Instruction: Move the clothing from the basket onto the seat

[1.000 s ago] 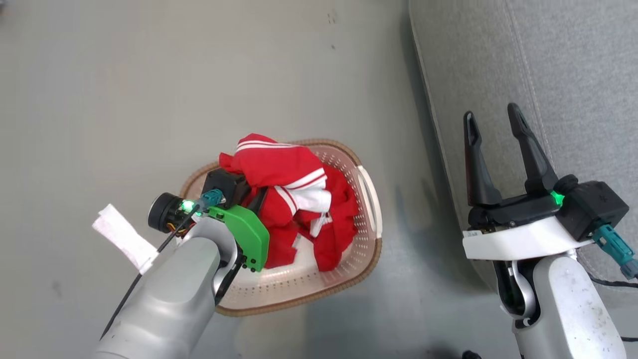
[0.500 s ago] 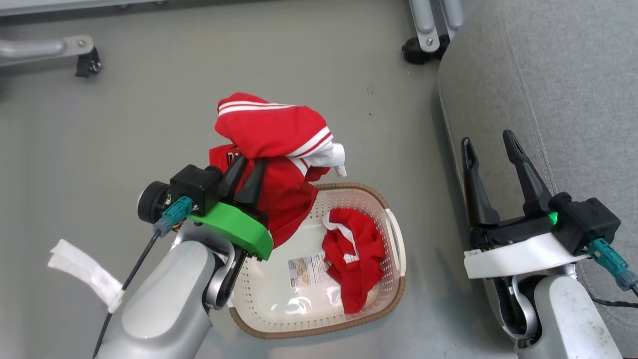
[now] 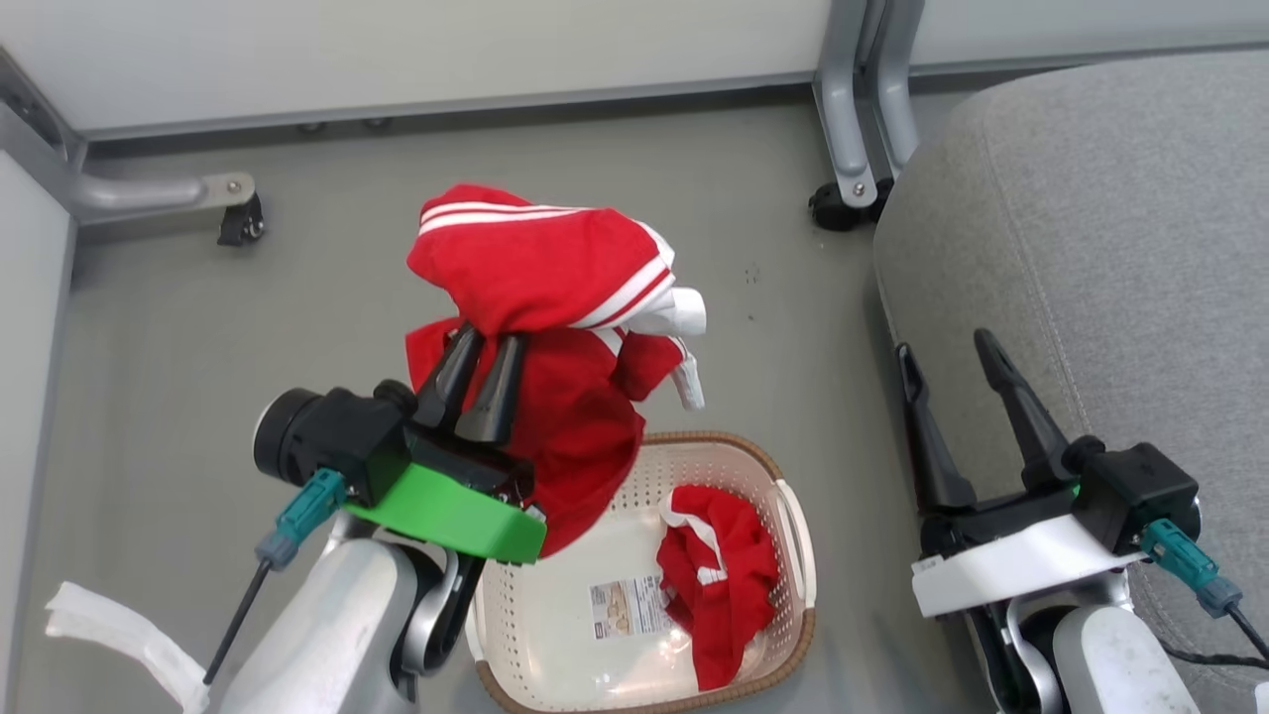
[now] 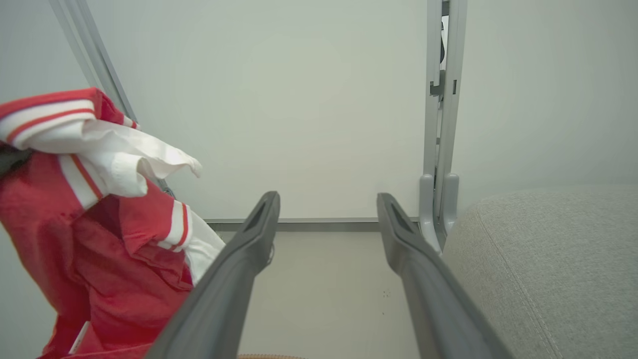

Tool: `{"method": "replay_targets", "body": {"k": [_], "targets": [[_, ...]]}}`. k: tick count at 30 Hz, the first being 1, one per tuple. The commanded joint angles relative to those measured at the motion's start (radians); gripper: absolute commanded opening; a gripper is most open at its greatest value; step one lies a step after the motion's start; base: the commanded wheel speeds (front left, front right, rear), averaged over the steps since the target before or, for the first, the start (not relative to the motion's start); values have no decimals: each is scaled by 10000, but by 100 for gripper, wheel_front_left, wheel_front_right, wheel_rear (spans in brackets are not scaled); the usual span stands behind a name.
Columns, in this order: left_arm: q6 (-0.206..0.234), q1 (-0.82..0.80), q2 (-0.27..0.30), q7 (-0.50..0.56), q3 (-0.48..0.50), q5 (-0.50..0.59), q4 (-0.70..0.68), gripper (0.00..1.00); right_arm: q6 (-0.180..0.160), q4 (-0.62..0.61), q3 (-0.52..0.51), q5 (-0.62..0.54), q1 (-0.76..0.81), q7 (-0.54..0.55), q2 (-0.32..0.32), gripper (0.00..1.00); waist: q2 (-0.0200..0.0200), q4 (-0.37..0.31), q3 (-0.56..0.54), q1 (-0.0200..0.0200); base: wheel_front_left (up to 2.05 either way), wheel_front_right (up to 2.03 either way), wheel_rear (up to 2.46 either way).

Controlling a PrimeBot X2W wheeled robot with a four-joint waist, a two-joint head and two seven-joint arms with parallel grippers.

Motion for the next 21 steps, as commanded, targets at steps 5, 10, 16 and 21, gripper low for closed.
{"method": "replay_targets", "body": {"k": [5, 10, 16, 21], "targets": [[133, 621, 118, -33, -54, 94, -414, 0, 1, -148, 154, 96, 518, 181, -30, 100, 0, -101, -666, 1, 0, 0, 0], [240, 981, 146, -16, -102, 5, -664, 0, 1, -251, 325, 183, 780, 308, -31, 100, 0, -159, -890, 1, 0, 0, 0], [317, 1215, 238, -20, -100, -12, -962, 0, 1, -384, 427, 242, 899, 374, -30, 100, 0, -173, -886, 1, 0, 0, 0], [368, 1270, 295, 7, -105, -25, -1138, 0, 1, -409, 408, 238, 911, 381, -30, 100, 0, -123, -839, 1, 0, 0, 0]]}}
